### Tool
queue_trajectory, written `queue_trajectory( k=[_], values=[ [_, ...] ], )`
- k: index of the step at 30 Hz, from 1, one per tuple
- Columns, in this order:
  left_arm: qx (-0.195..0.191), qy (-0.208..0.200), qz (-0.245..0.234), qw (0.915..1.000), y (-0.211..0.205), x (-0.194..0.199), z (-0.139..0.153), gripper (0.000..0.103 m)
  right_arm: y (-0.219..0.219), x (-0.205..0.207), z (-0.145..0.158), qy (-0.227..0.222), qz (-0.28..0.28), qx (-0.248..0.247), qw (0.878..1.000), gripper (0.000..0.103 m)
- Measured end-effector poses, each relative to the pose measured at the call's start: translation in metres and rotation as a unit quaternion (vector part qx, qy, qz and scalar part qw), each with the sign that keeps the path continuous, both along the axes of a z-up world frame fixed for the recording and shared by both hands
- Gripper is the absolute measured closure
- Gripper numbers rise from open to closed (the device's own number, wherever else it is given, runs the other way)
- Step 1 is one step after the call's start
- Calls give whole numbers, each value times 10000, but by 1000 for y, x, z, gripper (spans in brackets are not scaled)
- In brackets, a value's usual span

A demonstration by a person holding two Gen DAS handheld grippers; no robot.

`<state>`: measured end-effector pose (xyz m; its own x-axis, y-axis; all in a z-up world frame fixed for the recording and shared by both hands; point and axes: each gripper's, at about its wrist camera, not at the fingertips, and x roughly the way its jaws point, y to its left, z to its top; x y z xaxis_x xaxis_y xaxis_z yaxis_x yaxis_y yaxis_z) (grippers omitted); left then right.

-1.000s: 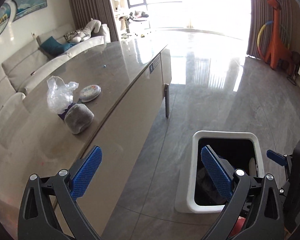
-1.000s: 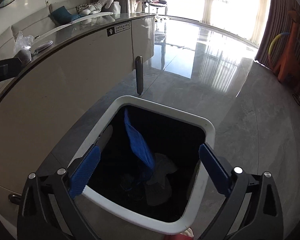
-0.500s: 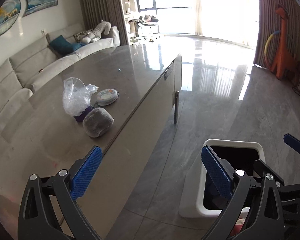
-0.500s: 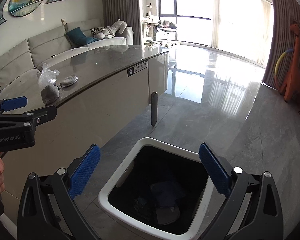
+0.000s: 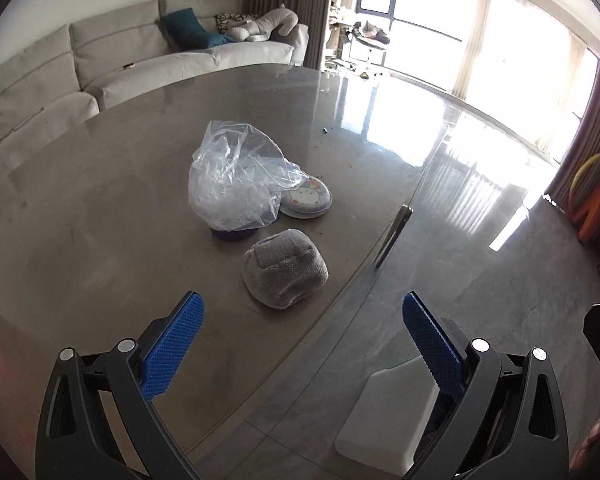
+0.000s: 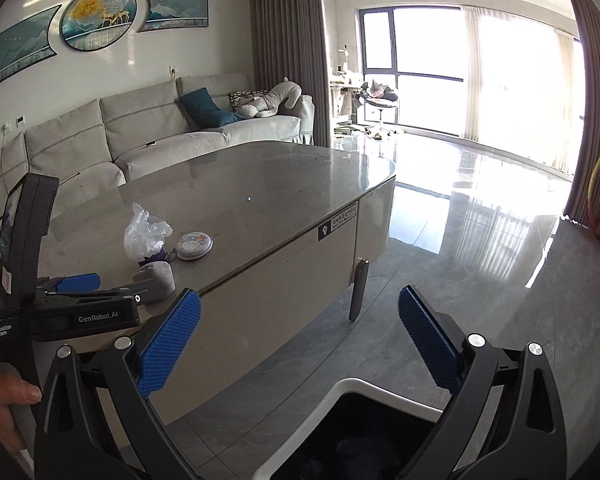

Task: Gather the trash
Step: 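Return to the table and grasp the grey knit cap with the left gripper, then grasp the clear plastic bag with the right gripper while the left holds the cap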

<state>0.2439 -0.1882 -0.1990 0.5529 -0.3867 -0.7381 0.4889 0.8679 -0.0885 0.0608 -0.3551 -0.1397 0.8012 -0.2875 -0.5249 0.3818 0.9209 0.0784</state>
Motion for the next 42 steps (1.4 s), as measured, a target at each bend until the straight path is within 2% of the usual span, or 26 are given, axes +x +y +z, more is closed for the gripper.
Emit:
queue_trajectory(
  k=[3,6,9,12,14,15,16,17,18,20,23,27,30,32,37,42],
  values=[
    [-28,162,198,9997,-1,12,-11,5,1,20,6,-122,154,-23,9998,5],
    [55,154,315,9994,-7,23,-18,5,6,34,3,-181,276,4,9995,5],
    [131,168,472,9987,-12,34,-26,5,12,47,-4,-145,366,2,9992,5],
    [168,377,604,9973,-16,47,-39,5,17,55,-12,-43,432,-58,9990,5],
    [380,129,704,9967,-22,49,-40,6,20,54,-14,32,453,-188,9988,5],
    [416,100,732,9964,-23,50,-42,9,21,55,-15,65,474,-263,9985,5],
    [420,-9,762,9962,-23,48,-42,18,22,54,-16,91,502,-340,9981,5],
    [445,-113,738,9962,-24,46,-39,42,24,54,-17,115,515,-419,9977,5],
    [492,-171,721,9960,-27,42,-37,61,24,53,-18,134,528,-483,9973,5],
    [201,5,598,9980,-22,39,-33,69,24,52,-19,167,541,-524,9970,5],
    [45,107,545,9984,-9,31,-28,70,20,52,-22,190,530,-460,9974,5],
    [163,-316,609,9975,9,22,-4,70,25,63,-22,159,633,-288,9975,5],
    [344,-783,729,9937,26,16,16,70,32,80,-21,71,826,-7,9966,5],
    [349,-917,815,9918,40,17,26,70,39,94,-17,-36,945,120,9954,5],
    [379,-937,1078,9890,75,28,34,70,59,137,-11,-111,1220,256,9921,5],
    [426,-884,1253,9873,106,41,36,70,80,177,-14,10,1443,225,9893,5]
  ],
)
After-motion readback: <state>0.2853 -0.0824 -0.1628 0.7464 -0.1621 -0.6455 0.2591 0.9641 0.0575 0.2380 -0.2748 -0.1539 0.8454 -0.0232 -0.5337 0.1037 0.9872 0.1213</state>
